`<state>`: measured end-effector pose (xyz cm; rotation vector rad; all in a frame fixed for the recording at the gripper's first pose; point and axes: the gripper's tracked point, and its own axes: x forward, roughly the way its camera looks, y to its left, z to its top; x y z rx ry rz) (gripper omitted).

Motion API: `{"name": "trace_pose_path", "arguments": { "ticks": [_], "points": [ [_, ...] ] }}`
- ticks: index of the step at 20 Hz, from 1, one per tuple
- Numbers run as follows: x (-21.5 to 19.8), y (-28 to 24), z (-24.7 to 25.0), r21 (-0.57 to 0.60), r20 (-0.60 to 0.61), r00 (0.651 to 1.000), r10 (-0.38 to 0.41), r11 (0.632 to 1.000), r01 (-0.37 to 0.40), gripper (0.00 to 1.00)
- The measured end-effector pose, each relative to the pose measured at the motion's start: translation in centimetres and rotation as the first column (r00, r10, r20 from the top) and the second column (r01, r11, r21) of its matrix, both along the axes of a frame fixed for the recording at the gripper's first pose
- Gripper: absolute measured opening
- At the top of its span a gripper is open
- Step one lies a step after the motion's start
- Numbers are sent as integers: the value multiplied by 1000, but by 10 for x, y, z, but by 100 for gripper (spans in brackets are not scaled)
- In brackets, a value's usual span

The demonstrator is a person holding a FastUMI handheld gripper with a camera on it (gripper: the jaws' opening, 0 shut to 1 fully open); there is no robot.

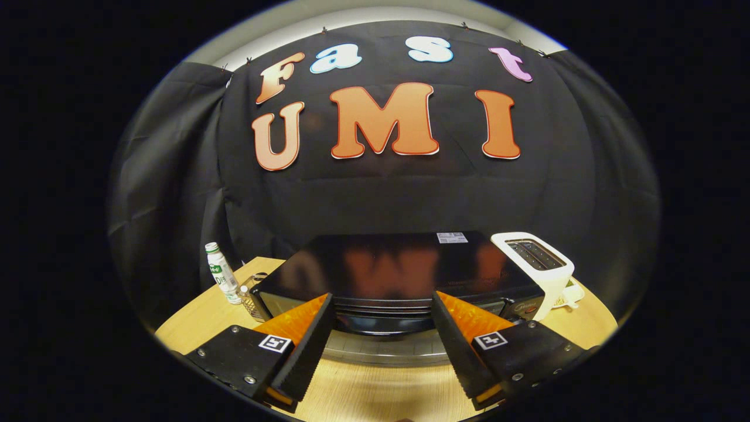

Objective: Open the toaster oven, put the food inside, and close the toaster oven door.

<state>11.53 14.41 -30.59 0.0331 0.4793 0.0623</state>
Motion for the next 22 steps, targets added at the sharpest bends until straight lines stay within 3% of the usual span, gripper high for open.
{"name": "trace_pose_path", "arguments": {
  "ticks": [7, 12, 18, 22],
  "points": [
    [-4, 4, 0, 24, 81, 997, 13, 1000, -15, 97],
    [-33, 6, 3, 39, 160, 986, 49, 998, -56, 84],
    [-77, 10, -4, 41, 94, 991, 95, 994, -99, 83],
    [-108, 17, -43, 104, -84, 989, 124, 988, -115, 84]
  ]
}}
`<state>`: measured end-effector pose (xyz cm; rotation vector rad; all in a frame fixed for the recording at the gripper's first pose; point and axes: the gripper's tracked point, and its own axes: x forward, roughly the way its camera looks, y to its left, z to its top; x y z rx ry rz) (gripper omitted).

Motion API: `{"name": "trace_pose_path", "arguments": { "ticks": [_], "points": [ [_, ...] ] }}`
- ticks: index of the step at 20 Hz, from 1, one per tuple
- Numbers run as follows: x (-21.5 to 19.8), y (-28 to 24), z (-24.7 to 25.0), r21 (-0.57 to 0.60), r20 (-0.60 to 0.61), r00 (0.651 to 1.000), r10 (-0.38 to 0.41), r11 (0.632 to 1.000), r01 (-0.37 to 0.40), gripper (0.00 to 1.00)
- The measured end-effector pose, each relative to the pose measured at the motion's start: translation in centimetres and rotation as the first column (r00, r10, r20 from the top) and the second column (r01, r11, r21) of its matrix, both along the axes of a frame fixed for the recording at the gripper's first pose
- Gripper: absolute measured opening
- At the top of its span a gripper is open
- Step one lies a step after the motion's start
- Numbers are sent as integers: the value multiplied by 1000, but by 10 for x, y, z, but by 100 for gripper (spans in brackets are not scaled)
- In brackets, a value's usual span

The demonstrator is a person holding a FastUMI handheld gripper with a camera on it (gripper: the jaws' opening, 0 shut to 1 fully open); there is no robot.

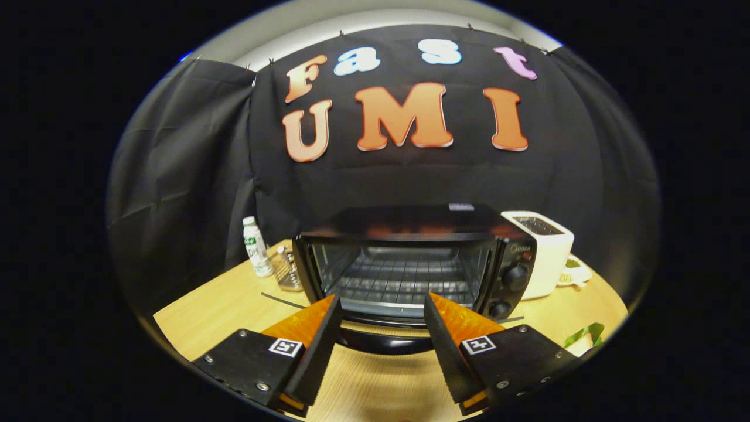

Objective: Open the toaster oven, put the food inside, and close the toaster oven door.

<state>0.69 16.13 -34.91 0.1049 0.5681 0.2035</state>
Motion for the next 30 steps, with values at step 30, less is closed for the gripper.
{"name": "trace_pose_path", "arguments": {
  "ticks": [30],
  "points": [
    [-79, -133, -3, -64, -187, 982, -32, 998, 21, 88]
  ]
}}
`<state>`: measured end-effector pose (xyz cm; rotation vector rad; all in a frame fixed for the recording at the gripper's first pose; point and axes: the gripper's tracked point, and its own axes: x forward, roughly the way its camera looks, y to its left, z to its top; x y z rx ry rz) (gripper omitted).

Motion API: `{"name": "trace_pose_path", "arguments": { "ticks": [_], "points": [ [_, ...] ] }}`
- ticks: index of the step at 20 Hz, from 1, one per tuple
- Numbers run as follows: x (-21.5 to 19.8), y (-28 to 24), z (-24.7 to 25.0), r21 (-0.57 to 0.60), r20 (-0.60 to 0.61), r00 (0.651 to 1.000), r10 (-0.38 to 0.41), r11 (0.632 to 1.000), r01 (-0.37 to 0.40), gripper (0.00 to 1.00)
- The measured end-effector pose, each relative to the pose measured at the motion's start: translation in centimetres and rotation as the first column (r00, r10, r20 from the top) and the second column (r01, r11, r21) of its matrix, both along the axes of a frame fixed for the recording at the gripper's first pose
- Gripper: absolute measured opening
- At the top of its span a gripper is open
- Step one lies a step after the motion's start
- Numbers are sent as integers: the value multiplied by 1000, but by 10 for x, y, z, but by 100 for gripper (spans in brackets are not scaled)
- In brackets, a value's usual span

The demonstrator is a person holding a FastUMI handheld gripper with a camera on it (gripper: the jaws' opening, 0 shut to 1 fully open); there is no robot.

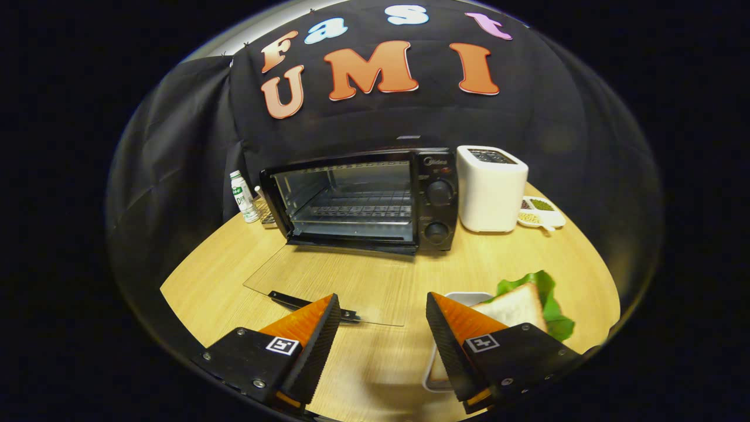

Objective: Open the toaster oven, put the food inside, and close the toaster oven door.

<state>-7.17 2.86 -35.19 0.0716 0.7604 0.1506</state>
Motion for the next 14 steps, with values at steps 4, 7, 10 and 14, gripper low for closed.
{"name": "trace_pose_path", "arguments": {
  "ticks": [4, 7, 10, 14],
  "points": [
    [2, -45, 31, -3, 65, 995, -74, 997, 74, 88],
    [-1, -75, 38, 34, 70, 986, -148, 989, 146, 87],
    [-11, -109, 29, 15, 56, 973, -225, 974, 225, 88],
    [-22, -119, 15, 64, 14, 963, -268, 962, 267, 88]
  ]
}}
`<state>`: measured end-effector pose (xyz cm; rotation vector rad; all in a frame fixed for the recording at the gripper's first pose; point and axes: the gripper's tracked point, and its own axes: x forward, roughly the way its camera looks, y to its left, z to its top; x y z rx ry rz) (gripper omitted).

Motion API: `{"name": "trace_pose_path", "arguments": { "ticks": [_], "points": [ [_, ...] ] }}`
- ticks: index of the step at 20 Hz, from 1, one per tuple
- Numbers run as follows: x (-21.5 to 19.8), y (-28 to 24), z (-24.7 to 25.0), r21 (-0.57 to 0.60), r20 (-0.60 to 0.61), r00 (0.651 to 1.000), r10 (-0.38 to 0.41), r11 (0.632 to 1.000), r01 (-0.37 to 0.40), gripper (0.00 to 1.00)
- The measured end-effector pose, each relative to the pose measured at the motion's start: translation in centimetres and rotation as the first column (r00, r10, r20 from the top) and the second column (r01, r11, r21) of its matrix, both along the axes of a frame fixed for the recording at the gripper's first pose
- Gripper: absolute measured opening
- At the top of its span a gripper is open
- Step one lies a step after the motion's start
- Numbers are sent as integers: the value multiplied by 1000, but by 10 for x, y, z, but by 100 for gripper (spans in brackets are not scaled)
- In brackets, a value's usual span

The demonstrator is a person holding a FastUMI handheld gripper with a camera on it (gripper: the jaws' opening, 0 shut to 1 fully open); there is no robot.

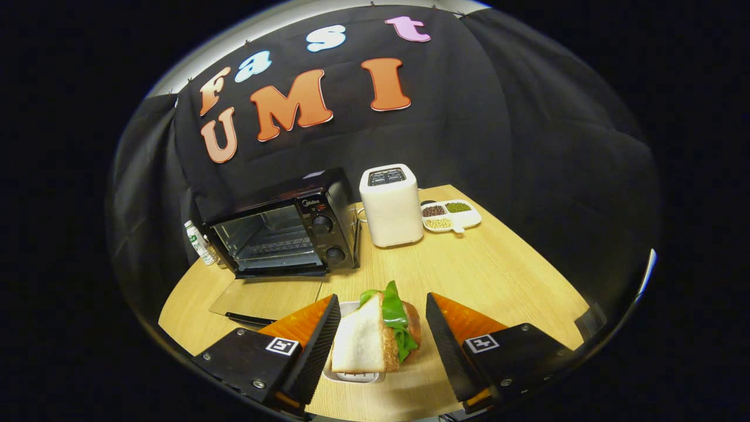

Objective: Open the toaster oven, put the food inside, and close the toaster oven door.

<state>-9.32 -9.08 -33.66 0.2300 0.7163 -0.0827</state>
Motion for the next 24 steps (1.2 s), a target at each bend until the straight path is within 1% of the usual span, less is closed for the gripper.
{"name": "trace_pose_path", "arguments": {
  "ticks": [3, 7, 9, 14, 16, 18, 19, 21, 22, 23, 24],
  "points": [
    [-3, 2, -14, 39, -25, 1000, 7, 999, -6, 88],
    [-9, -7, -40, 48, -87, 996, -18, 999, 22, 88],
    [-14, -7, -48, 86, -115, 993, -17, 996, 27, 88],
    [-17, 2, -56, 208, -139, 990, -27, 977, 56, 88],
    [-19, 8, -61, 246, -162, 987, -20, 967, 60, 85],
    [-18, 17, -62, 276, -178, 984, -10, 959, 60, 79],
    [-17, 19, -62, 283, -186, 982, -20, 956, 73, 69],
    [-14, 21, -54, 279, -177, 983, -45, 956, 94, 54],
    [-11, 22, -49, 275, -165, 984, -60, 956, 105, 49],
    [-9, 23, -45, 262, -161, 985, -66, 959, 107, 39],
    [-9, 23, -44, 236, -155, 985, -73, 966, 109, 37]
  ]
}}
